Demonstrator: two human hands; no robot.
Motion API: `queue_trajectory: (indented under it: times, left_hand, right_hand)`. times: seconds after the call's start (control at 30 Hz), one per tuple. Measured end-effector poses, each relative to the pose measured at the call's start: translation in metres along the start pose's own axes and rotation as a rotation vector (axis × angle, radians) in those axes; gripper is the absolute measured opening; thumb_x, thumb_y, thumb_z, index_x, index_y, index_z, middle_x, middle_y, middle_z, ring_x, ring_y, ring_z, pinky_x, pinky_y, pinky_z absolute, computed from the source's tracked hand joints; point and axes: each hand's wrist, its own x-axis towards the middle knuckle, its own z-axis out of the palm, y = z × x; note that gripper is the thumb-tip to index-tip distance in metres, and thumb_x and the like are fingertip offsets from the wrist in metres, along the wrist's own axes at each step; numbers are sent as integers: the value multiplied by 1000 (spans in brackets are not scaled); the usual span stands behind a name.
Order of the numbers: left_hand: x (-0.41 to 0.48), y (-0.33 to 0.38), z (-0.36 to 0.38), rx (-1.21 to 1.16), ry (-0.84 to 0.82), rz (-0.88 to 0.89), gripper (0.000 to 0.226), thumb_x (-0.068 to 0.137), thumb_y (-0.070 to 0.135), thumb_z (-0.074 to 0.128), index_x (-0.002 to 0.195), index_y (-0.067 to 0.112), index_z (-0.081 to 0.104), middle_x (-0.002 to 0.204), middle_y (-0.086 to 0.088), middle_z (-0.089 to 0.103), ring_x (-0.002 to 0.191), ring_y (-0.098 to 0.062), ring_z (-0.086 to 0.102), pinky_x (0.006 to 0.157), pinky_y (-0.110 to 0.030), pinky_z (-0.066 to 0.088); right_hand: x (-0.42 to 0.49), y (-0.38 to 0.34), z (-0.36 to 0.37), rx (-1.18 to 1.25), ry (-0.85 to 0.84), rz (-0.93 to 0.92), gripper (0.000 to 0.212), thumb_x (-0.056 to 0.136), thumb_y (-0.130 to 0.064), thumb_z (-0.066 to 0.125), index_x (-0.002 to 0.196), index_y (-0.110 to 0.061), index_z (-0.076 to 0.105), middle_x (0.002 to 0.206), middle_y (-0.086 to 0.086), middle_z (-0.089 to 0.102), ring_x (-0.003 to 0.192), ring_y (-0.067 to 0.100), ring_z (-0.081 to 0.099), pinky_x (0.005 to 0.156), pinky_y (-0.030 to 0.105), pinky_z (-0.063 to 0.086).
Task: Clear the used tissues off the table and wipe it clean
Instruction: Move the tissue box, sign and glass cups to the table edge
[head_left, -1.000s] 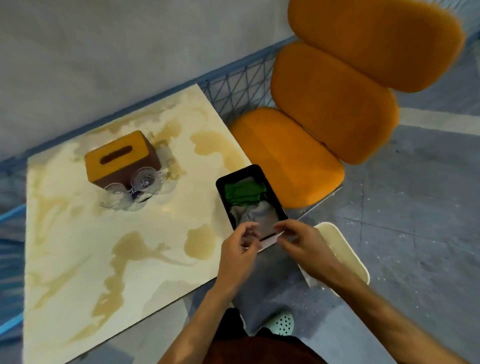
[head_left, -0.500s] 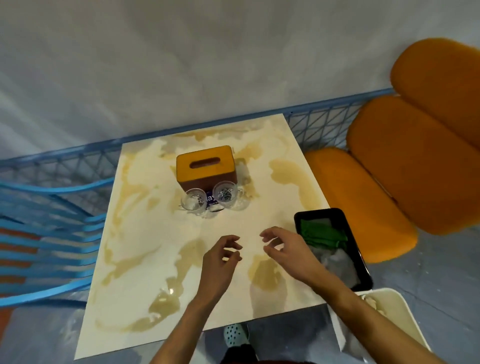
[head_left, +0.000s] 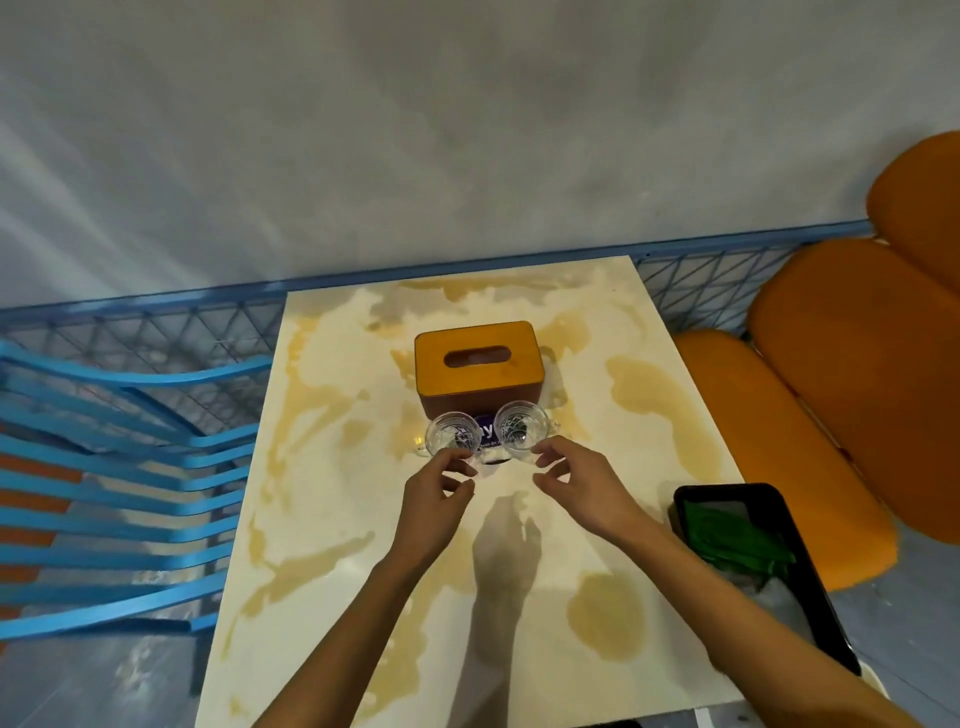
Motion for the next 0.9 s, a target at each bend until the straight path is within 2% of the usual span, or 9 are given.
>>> queue_trajectory:
  times: [0.17,0.23,0.33,0.5,0.6,0.73,0.8,0.9]
  left_hand:
    - [21,-4,-4,13,15,-14,34,85,5,62,114,22,62,98,5,68,82,-13,64,68,-19,49]
    - [28,-5,-5,24,23,-4,34,84,5,63,113,22,63,99,4,68,78,-8,63,67,-16,47]
    - [37,-6,-4,35,33,-11,34,84,5,63,114,20,63,100,2,68,78,-11,64,68,-16,47]
    - [57,0,-5,36,60,23,31,86,4,61,109,24,63,93,8,67,78,-9,62,63,-7,44]
    - [69,1,-6,35,73,24,30,85,3,62,107,24,63,93,10,66,79,-6,61,62,-6,43]
    - [89,0,-12,36,113,17,28,85,5,63,107,22,63,99,6,67,84,-11,63,65,-7,44]
    - [100,0,-14,27,140,2,30,85,6,64,109,24,62,101,6,67,84,-9,64,67,-8,45]
    - [121,-2,-19,34,177,-12,34,86,14,67,119,22,60,107,4,66,88,-8,63,74,-19,50]
  right_hand:
    - [22,-3,1,-41,-15,19,30,87,-14,66,117,-16,61,104,1,63,86,18,63,78,25,48]
    - [32,-3,0,-68,-26,18,31,87,-14,66,117,-16,61,103,1,64,85,18,63,77,25,47]
    - [44,-2,0,-92,-38,9,31,87,-15,67,117,-15,61,103,0,64,84,18,63,75,22,46]
    - [67,-4,-6,-72,-43,2,29,87,-15,66,116,-14,62,101,-1,63,84,17,62,73,22,46]
    - [80,-2,-10,-89,-46,-3,29,87,-16,67,116,-15,62,101,-1,63,84,15,62,70,20,47]
    - [100,1,-19,-70,-17,-11,28,87,-15,67,114,-14,61,103,-1,64,85,16,62,69,16,45]
    - [113,2,-24,-59,0,-5,29,88,-15,66,116,-14,60,105,1,64,86,16,62,72,20,47]
    - [138,3,-29,-27,30,30,37,88,-16,67,123,-13,56,109,5,60,89,19,60,78,27,47]
